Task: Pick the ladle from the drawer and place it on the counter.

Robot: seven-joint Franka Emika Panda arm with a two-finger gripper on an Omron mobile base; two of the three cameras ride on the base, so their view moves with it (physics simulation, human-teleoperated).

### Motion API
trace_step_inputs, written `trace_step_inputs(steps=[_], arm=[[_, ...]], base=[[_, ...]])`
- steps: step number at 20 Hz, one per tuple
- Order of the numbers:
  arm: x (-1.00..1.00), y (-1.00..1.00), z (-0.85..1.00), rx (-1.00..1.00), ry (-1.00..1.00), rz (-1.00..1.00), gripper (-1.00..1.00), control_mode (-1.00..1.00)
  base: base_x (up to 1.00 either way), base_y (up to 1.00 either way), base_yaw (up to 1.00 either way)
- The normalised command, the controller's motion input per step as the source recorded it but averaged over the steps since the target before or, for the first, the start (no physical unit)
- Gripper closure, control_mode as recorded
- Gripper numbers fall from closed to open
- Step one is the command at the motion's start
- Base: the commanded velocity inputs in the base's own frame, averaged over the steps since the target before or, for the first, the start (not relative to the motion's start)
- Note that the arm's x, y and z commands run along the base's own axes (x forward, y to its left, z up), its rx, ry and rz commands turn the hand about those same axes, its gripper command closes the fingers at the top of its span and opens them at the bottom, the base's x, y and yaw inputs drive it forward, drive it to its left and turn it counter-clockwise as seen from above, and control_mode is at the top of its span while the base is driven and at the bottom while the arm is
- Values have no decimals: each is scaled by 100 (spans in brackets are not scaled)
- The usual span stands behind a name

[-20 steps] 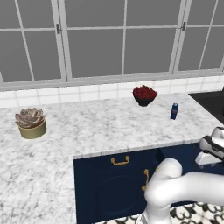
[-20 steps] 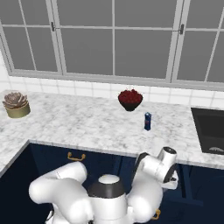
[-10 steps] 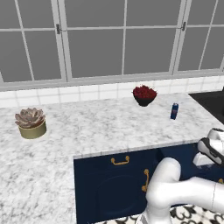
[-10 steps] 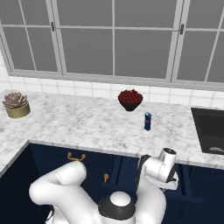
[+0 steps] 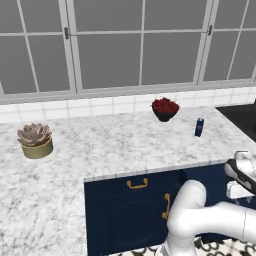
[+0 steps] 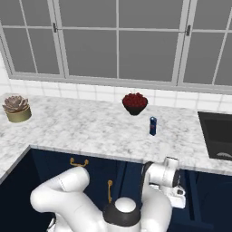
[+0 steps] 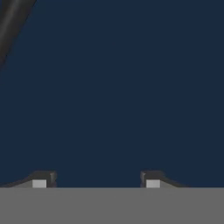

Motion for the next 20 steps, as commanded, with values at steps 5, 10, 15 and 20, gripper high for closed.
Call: trace_step_inputs(steps=[5, 10, 15, 20], arm=[[-100, 13, -70, -6, 57, 4, -100, -100], [-95, -14, 95, 13, -5, 1, -100, -100], [-5, -4, 100, 28, -44, 0, -100, -100], [61, 0, 49, 12, -66, -8, -100, -100]], base=[[0, 0, 0], [0, 0, 0], [0, 0, 0], [0, 0, 0]])
